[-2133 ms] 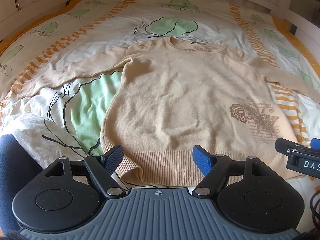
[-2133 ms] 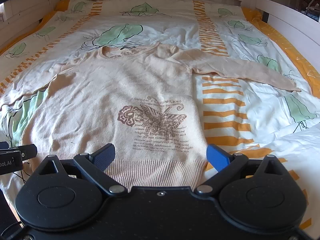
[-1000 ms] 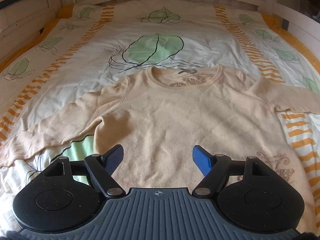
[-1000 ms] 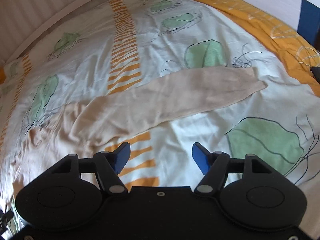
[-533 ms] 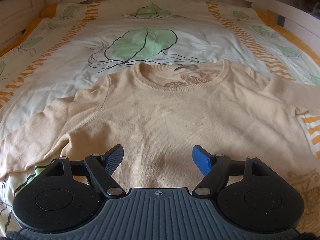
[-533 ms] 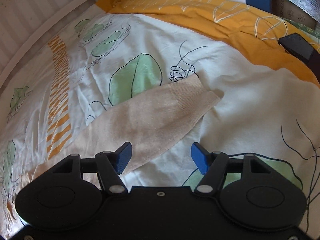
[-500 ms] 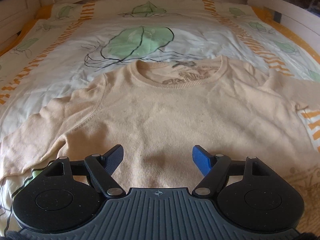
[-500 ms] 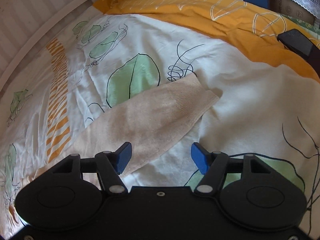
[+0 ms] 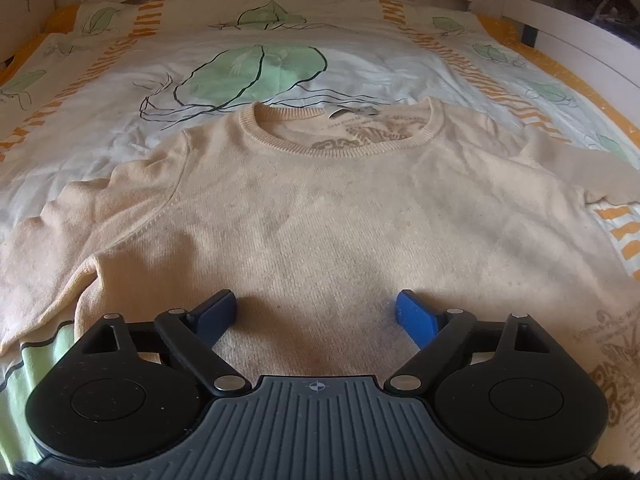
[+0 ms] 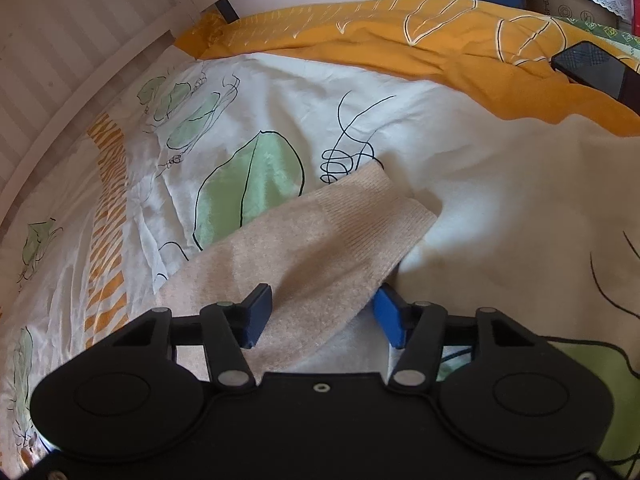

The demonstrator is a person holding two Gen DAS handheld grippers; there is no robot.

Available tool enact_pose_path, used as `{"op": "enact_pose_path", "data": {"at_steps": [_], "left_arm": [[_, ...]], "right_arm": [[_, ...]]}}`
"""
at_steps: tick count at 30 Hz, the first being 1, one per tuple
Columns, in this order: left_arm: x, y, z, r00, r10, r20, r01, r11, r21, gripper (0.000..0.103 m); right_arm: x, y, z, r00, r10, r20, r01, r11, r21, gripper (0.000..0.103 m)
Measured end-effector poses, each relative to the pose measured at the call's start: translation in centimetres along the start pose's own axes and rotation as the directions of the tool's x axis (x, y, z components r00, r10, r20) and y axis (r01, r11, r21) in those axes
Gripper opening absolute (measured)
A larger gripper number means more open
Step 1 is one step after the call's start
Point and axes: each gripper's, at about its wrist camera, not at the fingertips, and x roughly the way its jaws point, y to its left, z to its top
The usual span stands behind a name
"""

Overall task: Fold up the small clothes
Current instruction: 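Move the right tool toward the cuff of the outstretched sweater sleeve, then close the right tool on the sleeve cuff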

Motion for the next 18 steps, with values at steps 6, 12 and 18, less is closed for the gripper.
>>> {"op": "enact_pose_path", "data": {"at_steps": [6, 12, 18], "left_arm": [[0.7, 0.0, 0.8, 0.997, 0.008, -0.078, -0.013, 0.997, -0.070, 0.094], [0.7, -0.3, 1.1, 0.995, 0.019, -0.094, -0.027, 0.997, -0.076, 0.095], [0.5, 0.0, 1.7, 0.995, 0.012, -0.103, -0.019, 0.997, -0.075, 0.090]], "right_arm": [[0.7, 0.0, 0.5, 1.000, -0.008, -0.012, 0.009, 1.000, 0.021, 0.059], [1.0, 0.8, 0.6, 0.998, -0.046, -0.031, 0.046, 0.999, -0.004, 0.060], [0.8, 0.0, 0.7, 0.999, -0.020, -0.026, 0.021, 0.999, 0.040, 0.058]]}}
